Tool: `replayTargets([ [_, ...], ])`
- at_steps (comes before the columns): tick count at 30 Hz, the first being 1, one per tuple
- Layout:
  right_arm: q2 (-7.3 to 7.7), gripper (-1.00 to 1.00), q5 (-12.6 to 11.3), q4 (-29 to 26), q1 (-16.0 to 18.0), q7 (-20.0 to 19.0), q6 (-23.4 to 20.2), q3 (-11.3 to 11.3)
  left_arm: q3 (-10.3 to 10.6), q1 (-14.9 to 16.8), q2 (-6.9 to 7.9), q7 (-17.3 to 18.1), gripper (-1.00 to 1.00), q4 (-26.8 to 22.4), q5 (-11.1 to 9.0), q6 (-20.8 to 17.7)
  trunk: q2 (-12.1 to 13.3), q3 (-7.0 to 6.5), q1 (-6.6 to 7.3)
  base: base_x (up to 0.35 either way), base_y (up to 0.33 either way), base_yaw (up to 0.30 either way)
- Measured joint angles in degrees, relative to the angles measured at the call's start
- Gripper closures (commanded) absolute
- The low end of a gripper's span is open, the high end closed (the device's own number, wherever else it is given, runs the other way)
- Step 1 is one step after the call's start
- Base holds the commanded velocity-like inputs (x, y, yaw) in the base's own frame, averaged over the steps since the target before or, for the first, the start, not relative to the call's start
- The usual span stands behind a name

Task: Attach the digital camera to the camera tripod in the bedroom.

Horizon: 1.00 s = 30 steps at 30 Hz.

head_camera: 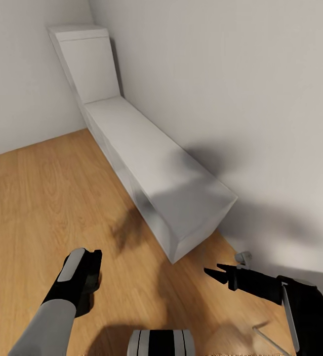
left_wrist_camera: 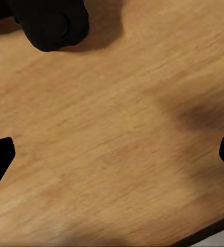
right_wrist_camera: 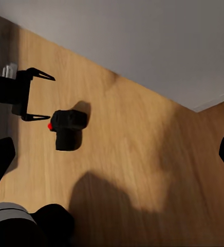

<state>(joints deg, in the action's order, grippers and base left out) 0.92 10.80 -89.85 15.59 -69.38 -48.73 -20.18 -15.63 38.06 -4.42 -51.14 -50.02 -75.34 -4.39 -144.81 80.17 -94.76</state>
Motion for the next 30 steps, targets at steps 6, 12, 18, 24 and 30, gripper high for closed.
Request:
replayTargets([
  [6,0.05,-1.0,0.0,0.0,0.0,0.0,0.0,0.0,0.0,0.1,0.85,0.0,-1.0,0.3,-0.4,0.4,-0.1,1.33,-0.15,0.0,0.0,0.0],
  [12,0.06,-1.0,0.0,0.0,0.0,0.0,0.0,0.0,-0.1,0.1,1.0,0.0,-1.0,0.3,-0.4,0.5,-0.2,2.66,-0.31,0.0,0.0,0.0],
  [18,0.02,-1.0,0.0,0.0,0.0,0.0,0.0,0.1,-0.1,0.1,1.04,0.0,-1.0,-0.1,-0.4,0.5,-0.2,3.99,-0.46,0.0,0.0,0.0],
  [24,0.0,-1.0,0.0,0.0,0.0,0.0,0.0,0.0,-0.1,0.1,1.05,0.0,-1.0,-0.5,-0.5,0.5,-0.3,5.32,-0.62,0.0,0.0,0.0],
  [30,-0.01,-1.0,0.0,0.0,0.0,0.0,0.0,0.1,-0.2,0.1,1.05,0.0,-1.0,-0.5,-0.5,0.5,-0.4,6.65,-0.77,0.0,0.0,0.0],
])
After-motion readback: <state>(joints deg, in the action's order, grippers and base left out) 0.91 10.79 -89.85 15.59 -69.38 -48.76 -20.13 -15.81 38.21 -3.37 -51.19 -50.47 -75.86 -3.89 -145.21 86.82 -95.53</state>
